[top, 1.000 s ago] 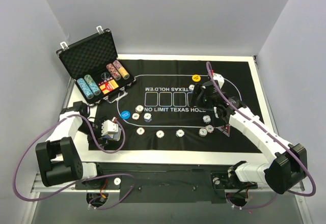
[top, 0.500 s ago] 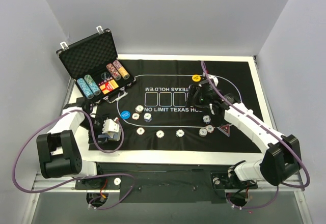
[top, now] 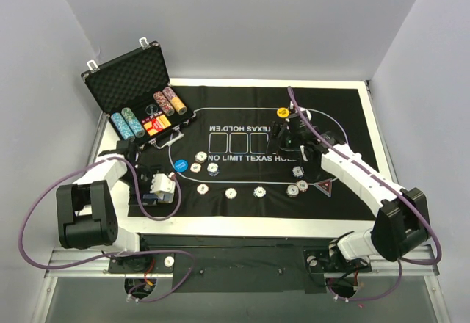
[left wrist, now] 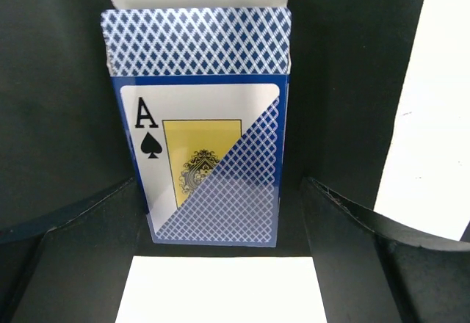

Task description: Distribute texas hold em gaming equipment

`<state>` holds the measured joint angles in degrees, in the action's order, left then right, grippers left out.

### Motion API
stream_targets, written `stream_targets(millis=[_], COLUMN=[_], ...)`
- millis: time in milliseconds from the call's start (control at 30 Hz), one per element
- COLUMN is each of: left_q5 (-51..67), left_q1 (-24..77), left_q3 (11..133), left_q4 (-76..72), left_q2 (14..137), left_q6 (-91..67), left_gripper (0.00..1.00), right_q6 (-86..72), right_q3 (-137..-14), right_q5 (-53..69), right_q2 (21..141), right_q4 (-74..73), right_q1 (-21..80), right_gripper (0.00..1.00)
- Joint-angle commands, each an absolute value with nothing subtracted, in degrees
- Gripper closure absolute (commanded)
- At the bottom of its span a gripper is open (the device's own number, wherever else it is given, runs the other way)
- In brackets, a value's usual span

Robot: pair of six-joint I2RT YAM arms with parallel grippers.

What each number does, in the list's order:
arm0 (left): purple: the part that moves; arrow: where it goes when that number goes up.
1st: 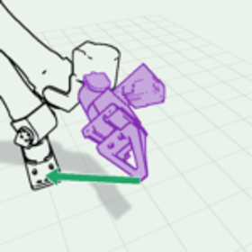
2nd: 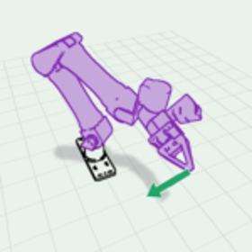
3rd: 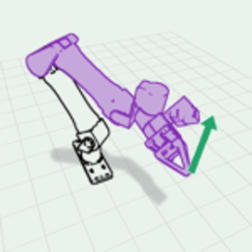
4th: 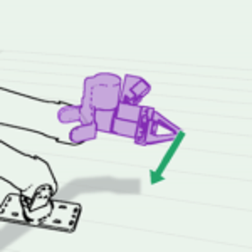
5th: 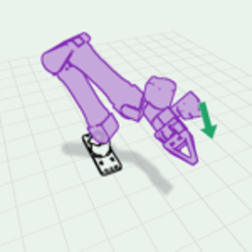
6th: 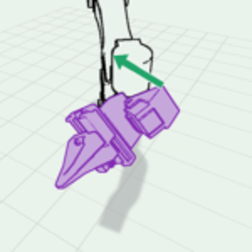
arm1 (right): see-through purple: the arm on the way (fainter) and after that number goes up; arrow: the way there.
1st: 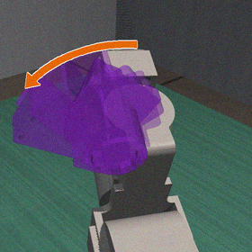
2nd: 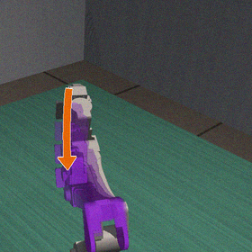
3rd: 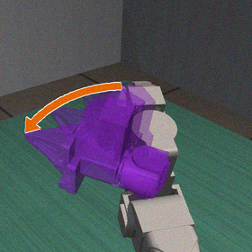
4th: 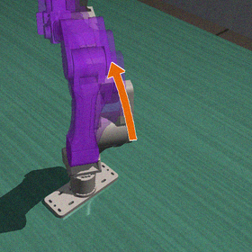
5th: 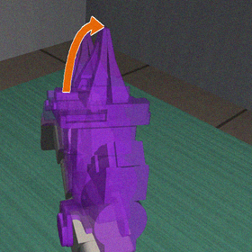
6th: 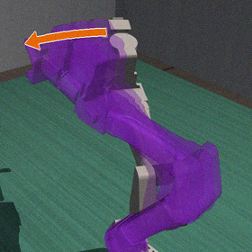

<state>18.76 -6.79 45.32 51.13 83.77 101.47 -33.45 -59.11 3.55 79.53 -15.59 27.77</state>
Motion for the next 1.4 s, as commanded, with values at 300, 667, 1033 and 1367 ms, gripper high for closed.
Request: stream_targets(millis=[300, 667, 1033, 1367], left_q5=[16.43, 23.2, 31.46, 35.07], left_q1=[-4.92, -5.18, -4.39, -0.53], left_q3=[44.39, 51.41, 65.12, 75.84], left_q4=[47.38, 51.14, 61.34, 66.71], left_q2=[87.97, 86.32, 78.05, 78.57], left_q6=[98.0, 84.82, 80.25, 74.35], left_gripper=[0.37, 0.77, 0.81, 0.81], right_q6=[-33.13, -35.59, -51.15, -58.0], right_q3=[-62.31, -63.01, -64.06, -74.61], right_q5=[5.27, 11.5, 27.68, 32.26], right_q2=[80.86, 82.43, 90.78, 98.79], right_q4=[-15.56, -12.93, 11.41, 21.09], right_q1=[26.89, 31.01, 42.44, 46.05], right_gripper=[0.28, 0.28, 0.22, 0.21])
